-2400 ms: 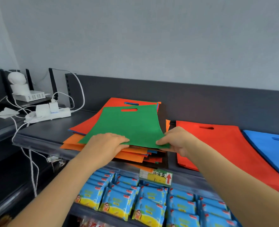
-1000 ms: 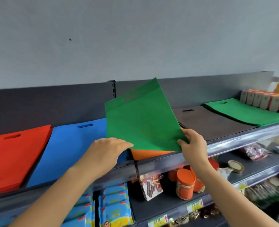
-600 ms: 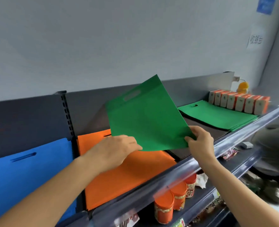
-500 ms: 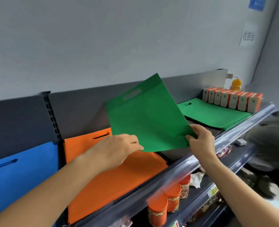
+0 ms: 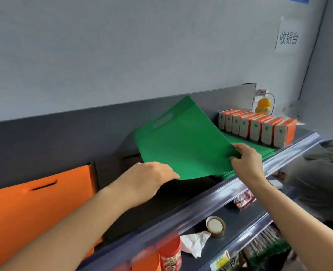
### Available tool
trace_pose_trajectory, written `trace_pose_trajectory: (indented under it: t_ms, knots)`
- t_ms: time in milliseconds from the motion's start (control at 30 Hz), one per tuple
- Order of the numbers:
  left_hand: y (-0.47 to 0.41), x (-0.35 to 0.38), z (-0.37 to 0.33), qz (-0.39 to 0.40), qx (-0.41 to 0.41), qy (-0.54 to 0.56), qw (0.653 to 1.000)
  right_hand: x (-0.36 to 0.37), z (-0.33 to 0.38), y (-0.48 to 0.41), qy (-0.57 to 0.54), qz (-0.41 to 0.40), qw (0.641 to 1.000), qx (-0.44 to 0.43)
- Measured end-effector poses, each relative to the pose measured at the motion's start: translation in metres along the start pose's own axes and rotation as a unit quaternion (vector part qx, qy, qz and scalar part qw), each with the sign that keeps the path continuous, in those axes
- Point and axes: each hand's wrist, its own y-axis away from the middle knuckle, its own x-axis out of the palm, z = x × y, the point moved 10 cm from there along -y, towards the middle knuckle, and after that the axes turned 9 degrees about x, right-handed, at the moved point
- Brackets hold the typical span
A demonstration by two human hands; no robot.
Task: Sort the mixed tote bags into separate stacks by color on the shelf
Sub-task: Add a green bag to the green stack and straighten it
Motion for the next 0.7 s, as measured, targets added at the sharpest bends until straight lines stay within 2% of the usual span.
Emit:
trace_pose_trajectory:
  t_ms: [267, 500, 600, 700]
  knots:
    - [-0.097, 0.042, -0.015, 0.04, -0.097, 0.045, 0.993, -0.025, -0.042, -0.095, 0.054, 0.019, 0.998, 0.001]
    - [-0.143, 0.063, -0.017, 0.029, -0.127, 0.073, 0.989, -0.033, -0.064, -0.141, 0.107, 0.0, 0.994, -0.01]
    - [-0.15, 0.09, -0.017, 0.071, -0.132, 0.108, 0.983, -0.03, -0.075, -0.147, 0.169, 0.008, 0.986, -0.004]
    - [-0.152, 0.109, -0.016, 0.107, -0.143, 0.139, 0.974, -0.022, -0.065, -0.147, 0.237, 0.003, 0.97, -0.05]
